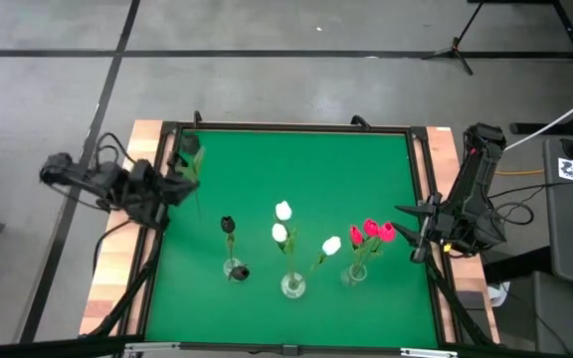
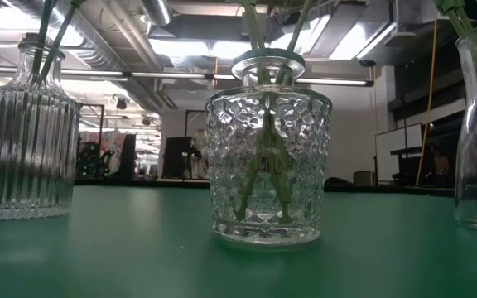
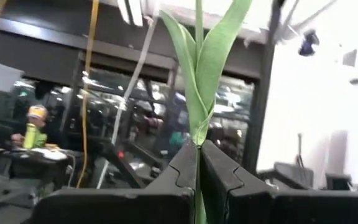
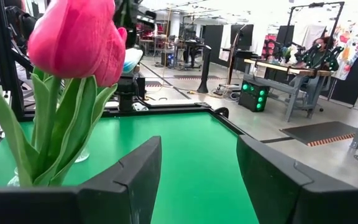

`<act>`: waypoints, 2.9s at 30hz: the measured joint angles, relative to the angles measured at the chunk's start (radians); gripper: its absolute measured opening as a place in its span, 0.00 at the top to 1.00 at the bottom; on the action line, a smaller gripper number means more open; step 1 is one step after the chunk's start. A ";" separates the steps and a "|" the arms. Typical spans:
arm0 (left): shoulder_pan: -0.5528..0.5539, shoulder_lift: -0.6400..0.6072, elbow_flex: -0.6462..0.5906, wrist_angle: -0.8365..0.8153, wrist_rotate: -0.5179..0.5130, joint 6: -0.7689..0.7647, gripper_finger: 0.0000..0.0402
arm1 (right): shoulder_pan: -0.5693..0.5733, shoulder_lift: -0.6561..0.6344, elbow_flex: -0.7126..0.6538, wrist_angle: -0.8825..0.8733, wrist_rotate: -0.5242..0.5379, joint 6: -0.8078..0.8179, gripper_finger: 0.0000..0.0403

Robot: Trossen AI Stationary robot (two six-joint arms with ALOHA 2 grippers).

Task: Sort flowers into vase by color
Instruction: Put the black tulip into the left transparent vase

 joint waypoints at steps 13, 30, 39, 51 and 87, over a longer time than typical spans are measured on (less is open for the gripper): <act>-0.431 0.446 -0.196 0.947 -0.314 0.411 1.00 | 0.000 0.000 0.000 0.001 0.000 0.009 0.48; -0.448 0.865 -0.084 1.128 -0.353 0.351 1.00 | 0.000 0.000 0.000 -0.005 -0.002 0.005 0.48; -0.447 0.970 -0.041 1.128 -0.357 0.329 1.00 | 0.000 0.000 0.000 -0.002 -0.011 0.005 0.48; -0.438 1.037 -0.027 1.129 -0.414 0.334 1.00 | 0.000 0.000 0.000 -0.005 -0.011 0.005 0.48; -0.517 1.200 -0.063 1.115 -0.718 0.124 1.00 | 0.000 0.000 0.000 -0.021 -0.055 0.005 0.48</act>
